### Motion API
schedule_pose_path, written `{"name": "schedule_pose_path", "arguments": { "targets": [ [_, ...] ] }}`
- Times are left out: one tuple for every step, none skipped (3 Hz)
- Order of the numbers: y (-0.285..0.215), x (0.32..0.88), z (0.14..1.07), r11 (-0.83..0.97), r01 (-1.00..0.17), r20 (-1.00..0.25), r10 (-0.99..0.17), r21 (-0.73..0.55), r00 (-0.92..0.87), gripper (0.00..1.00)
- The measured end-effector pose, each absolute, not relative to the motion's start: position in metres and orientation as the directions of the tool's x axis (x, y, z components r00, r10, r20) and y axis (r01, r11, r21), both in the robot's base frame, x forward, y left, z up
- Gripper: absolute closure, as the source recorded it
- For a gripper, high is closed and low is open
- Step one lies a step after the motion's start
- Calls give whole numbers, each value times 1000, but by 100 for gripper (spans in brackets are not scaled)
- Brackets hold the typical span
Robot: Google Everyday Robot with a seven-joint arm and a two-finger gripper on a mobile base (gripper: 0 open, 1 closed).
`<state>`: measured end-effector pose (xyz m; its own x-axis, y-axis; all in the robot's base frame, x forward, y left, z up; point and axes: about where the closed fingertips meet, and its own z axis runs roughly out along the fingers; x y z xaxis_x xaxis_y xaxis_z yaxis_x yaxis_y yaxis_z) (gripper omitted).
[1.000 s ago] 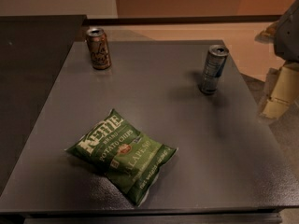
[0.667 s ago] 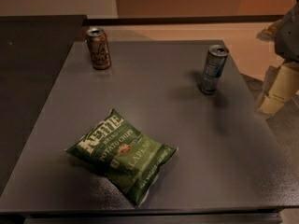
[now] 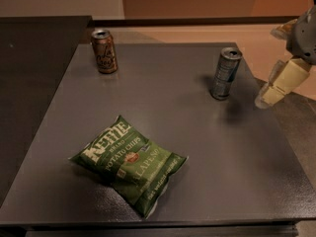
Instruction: Knock redbull can over
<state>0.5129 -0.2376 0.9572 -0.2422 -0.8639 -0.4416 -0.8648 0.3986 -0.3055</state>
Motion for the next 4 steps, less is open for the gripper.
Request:
{"name": "schedule_pose_path", "arguments": {
  "targets": [
    [-233, 536, 949, 432, -860, -522, -817, -272, -245, 0],
    [-224, 553, 943, 444, -863, -580, -779, -241, -239, 0],
    [-217, 567, 935, 451, -869, -617, -749, -205, -242, 0],
    [-212, 579, 926, 453, -874, -641, -727, -178, -247, 0]
  ]
}}
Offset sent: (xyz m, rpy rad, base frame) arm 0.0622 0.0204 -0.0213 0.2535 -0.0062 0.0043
